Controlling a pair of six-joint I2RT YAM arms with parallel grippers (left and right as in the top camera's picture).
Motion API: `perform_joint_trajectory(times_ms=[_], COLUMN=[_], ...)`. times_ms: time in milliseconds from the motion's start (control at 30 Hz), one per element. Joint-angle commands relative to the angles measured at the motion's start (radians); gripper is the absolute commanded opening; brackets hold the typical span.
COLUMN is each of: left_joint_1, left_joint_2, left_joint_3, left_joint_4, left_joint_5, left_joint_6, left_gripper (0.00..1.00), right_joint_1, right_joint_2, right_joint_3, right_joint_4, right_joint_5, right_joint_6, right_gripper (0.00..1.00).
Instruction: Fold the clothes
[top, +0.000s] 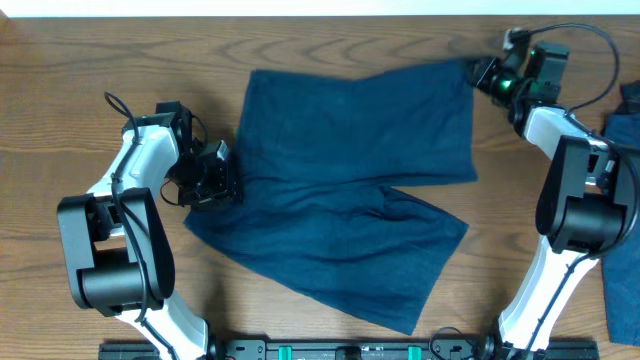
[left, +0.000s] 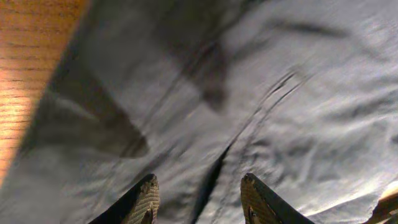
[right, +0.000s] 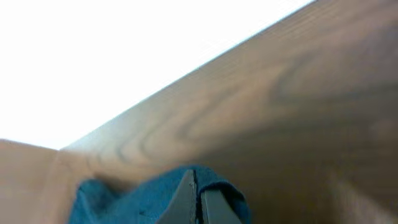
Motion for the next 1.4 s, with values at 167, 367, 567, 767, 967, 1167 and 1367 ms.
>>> perform_joint_trajectory(times_ms=[167,367,567,767,967,1167,1367], left_joint_1=[-0.002,-0.002,-0.002,-0.002,-0.002,-0.002,-0.002], left_joint_2=[-0.022,-0.022,-0.023,-0.04,-0.067,-0.073,-0.122], left_joint_3=[-0.009,-0.009,-0.007,0.026,0.029,0.029,0.029], left_joint_4=[0.005,0.005,0.004,0.007,0.035,0.023,0.029], left_joint_5=[-0.007,-0.007,-0.004,0.059,0.059,0.059,0.058], left_joint_6=[0.018,0.018,0.029,0.037,0.036,0.037,0.037], left_gripper=[0.45,0.45,0.45,0.45,0.45,0.45,0.45], right_joint_1=[-0.008,-0.053,-0.14,-0.082,0.076,0.098,-0.002], right_joint_2=[0.006,0.002,-0.05,-0.091,-0.059,-0.039,-0.039], right_joint_3=[0.006,0.006,0.006,0.006,-0.002,-0.002,0.013], right_joint_4=[-0.096,-0.204,-0.318,-0.737,-0.993,-1.064,-1.093], right_joint_5=[0.18,0.142,-0.151,-0.097,0.373,0.713,0.865], right_joint_6=[0.118,-0.066,-0.14,-0.319,-0.335,-0.281,-0.291], right_gripper=[0.34,0.79,0.47,0.25,0.15,0.16,0.18])
